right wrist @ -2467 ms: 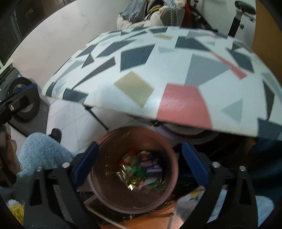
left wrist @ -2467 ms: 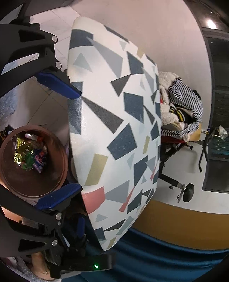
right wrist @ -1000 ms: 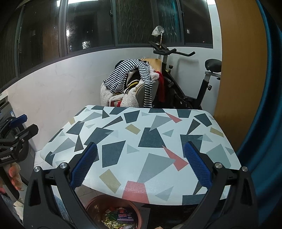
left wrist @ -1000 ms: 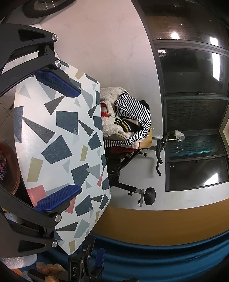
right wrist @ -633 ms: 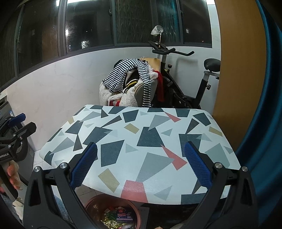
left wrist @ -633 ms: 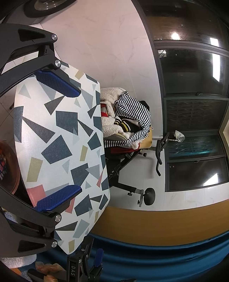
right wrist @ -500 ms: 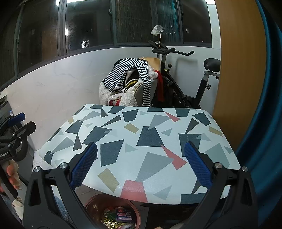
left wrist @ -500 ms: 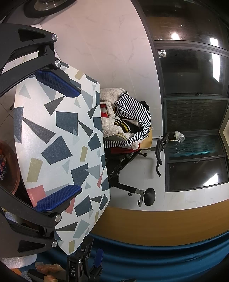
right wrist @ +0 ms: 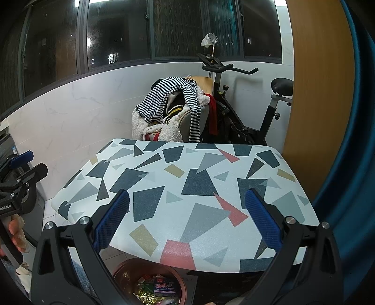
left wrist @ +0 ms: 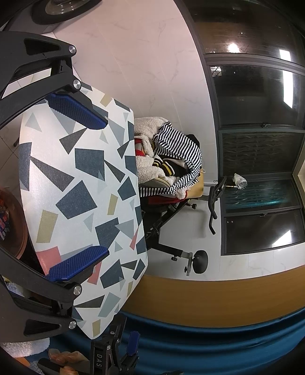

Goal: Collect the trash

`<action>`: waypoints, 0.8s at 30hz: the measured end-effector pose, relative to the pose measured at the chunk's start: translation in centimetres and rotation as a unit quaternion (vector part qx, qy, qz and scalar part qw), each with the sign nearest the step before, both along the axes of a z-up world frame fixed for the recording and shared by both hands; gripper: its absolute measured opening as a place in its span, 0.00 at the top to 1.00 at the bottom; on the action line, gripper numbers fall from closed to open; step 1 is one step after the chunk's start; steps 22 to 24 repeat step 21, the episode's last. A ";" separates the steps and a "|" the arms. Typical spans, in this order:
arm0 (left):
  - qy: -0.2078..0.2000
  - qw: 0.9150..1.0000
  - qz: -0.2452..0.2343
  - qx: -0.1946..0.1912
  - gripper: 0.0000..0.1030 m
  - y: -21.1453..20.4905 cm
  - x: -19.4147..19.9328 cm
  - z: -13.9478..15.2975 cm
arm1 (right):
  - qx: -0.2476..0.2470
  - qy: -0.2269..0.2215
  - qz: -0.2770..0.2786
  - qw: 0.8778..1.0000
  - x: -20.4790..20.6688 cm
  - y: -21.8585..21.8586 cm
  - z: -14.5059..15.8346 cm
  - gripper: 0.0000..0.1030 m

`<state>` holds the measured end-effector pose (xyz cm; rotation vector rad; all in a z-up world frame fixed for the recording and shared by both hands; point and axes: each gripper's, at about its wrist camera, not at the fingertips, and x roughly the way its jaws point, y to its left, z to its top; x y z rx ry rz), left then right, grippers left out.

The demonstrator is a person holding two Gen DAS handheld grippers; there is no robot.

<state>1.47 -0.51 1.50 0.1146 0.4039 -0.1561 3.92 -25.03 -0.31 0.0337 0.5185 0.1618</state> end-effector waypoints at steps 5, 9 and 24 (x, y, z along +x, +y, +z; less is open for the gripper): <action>0.000 1.000 0.001 -0.001 0.06 0.0 0.0 0.0 | 0.000 0.000 0.001 1.000 0.0 0.1 0.0 0.06; 0.003 1.000 0.002 -0.004 0.06 0.2 0.1 0.0 | 0.000 0.000 0.001 1.000 0.1 0.2 0.0 0.06; 0.013 1.000 0.010 -0.010 0.06 1.2 0.4 -0.3 | -0.001 0.002 0.000 1.000 0.0 -0.1 -0.3 0.06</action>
